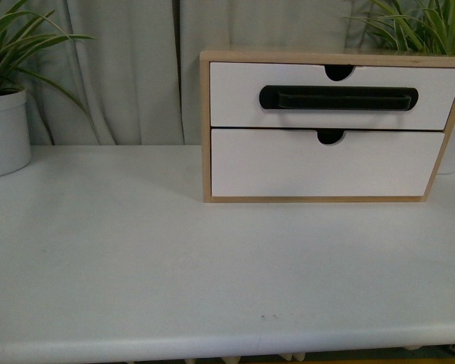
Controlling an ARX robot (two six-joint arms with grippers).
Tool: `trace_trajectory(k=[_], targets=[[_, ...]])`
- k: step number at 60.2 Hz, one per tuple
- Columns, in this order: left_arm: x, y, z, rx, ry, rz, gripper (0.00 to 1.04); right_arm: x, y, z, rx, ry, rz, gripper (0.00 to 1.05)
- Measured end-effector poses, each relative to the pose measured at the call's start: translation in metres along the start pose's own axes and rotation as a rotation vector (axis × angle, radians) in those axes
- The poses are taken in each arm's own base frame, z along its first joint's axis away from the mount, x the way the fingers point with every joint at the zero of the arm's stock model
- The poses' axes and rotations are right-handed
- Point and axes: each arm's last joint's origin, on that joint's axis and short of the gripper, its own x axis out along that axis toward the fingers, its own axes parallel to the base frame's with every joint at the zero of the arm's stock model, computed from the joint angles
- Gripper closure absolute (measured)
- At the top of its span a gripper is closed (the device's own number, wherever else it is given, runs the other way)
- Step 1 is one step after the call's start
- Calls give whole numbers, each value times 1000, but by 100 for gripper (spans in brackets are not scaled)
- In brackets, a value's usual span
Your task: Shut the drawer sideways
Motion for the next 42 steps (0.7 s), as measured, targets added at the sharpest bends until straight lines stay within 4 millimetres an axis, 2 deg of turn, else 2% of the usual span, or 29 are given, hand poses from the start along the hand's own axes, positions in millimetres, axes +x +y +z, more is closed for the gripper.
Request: trace_trajectory(k=[6, 19, 28, 40, 42], targets=[[-2, 0, 0, 0, 1, 0, 101, 0, 0, -9, 0, 5, 0, 104], [-6, 0, 0, 0, 0, 0, 101, 0, 0, -8, 0, 2, 0, 104], [-16, 0, -4, -1, 13, 0, 101, 0, 0, -9, 0, 3, 0, 104], [-16, 0, -3, -2, 8, 0, 101, 0, 0, -8, 0, 2, 0, 104], [-16, 0, -3, -2, 8, 0, 98, 0, 0, -8, 0, 2, 0, 104]])
